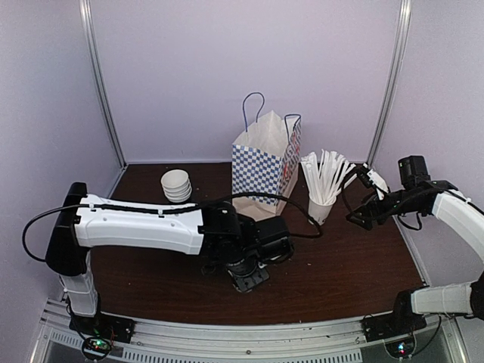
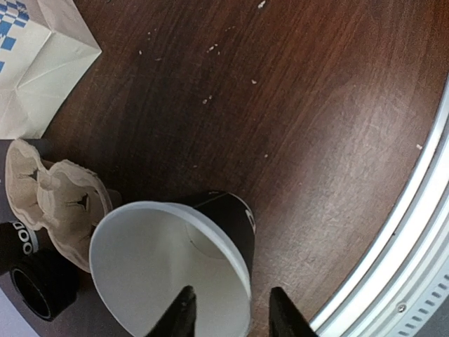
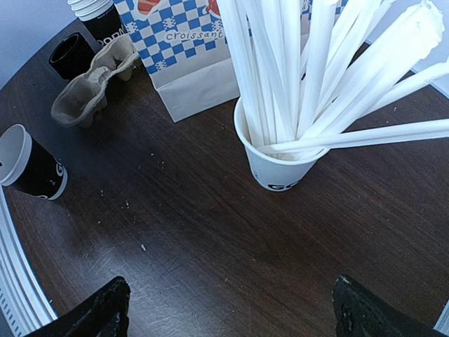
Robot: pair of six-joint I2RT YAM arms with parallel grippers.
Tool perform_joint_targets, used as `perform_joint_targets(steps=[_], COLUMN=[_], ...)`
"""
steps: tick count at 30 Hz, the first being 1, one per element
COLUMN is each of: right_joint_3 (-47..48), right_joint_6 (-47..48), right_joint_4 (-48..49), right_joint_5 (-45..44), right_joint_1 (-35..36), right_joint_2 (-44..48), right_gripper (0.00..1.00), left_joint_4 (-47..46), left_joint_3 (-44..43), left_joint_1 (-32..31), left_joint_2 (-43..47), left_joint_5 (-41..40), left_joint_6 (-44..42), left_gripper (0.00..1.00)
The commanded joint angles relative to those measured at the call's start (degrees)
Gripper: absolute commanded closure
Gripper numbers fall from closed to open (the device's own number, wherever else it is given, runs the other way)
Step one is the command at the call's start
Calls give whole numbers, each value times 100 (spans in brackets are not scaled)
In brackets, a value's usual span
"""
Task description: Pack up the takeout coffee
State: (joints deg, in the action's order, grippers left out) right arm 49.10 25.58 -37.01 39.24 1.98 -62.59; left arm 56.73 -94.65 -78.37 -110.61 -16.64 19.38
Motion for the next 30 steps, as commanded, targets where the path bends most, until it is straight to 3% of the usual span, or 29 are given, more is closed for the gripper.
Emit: perform_joint_targets(steps=[1, 5, 9, 12, 15, 21, 24, 30], right_joint_3=[-61, -50, -57, -76, -55, 6, 53, 13], right_joint_6=[52, 41, -19, -83, -105, -187, -500, -696], right_joint_4=[80, 87, 104, 162, 181, 204, 405, 452], right_joint_5=[-58, -79, -90, -108, -103, -173, -565, -246], right_joint_1=[39, 33, 26, 33, 35, 33, 24, 23], right_joint_2=[9, 23, 27, -30, -142, -101, -44, -118], right_gripper=[0, 0, 0, 0, 0, 5, 7, 8], left_joint_4=[126, 442, 811, 1175, 1555, 1923, 1866, 1351], left_joint_3=[-486, -891, -1362, -1509, -1415, -923, -563, 42], left_joint_1=[6, 1, 64, 547, 1184, 2214, 2510, 2828], left_joint_2=[83, 477, 999, 1280, 1475, 1624, 1631, 1306], left_joint_5=[137, 164, -346, -539, -589, -445, -528, -185], left_joint_6=[94, 97, 236, 595, 1029, 1219, 1244, 1198], left_gripper=[57, 47, 36, 32, 34, 51, 51, 57])
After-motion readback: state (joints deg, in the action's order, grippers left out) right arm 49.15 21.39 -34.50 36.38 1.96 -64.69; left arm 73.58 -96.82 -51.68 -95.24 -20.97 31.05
